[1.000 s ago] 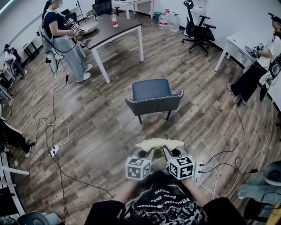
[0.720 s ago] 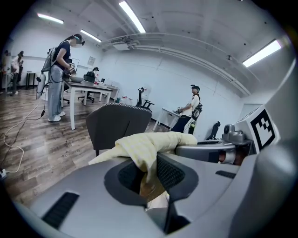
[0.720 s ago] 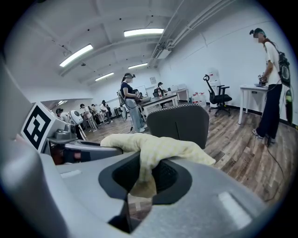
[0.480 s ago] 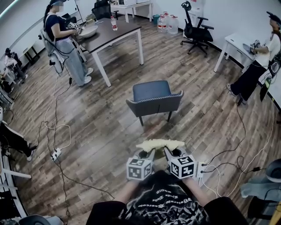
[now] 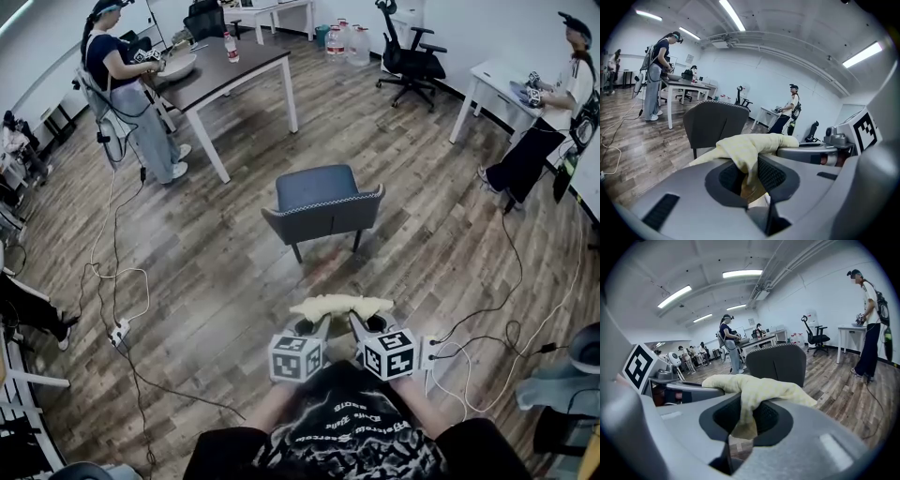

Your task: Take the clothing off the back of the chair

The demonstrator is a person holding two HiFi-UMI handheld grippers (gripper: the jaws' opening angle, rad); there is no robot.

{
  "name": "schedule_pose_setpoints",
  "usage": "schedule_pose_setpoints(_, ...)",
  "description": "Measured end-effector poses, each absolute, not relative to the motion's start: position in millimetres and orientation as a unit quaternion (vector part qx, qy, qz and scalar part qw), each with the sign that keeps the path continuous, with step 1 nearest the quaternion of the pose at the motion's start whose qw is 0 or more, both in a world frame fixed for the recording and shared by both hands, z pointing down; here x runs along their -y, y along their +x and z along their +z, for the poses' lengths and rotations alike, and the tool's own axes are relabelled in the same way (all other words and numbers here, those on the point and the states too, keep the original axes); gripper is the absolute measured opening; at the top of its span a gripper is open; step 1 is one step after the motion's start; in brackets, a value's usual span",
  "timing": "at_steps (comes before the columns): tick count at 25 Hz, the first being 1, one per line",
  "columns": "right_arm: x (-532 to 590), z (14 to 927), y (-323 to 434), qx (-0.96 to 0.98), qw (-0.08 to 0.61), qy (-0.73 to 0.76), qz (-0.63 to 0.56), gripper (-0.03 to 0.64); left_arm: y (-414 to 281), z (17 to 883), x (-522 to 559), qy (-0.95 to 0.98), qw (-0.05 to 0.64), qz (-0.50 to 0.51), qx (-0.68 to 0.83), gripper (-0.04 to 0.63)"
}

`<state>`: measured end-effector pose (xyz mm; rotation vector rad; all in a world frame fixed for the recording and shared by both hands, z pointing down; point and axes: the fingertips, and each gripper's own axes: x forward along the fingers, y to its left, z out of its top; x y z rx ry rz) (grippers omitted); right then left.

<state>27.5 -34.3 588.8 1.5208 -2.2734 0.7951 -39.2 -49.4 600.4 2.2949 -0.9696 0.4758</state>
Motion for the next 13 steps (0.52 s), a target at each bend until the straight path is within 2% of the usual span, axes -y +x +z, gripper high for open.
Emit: schedule_pose_setpoints(13, 38.0, 592.7, 33.1, 0.789, 0.151, 0.527, 0.278, 0.06, -33.6, 604.3, 53.7, 0.863, 0.301, 0.184, 0.36, 0.069)
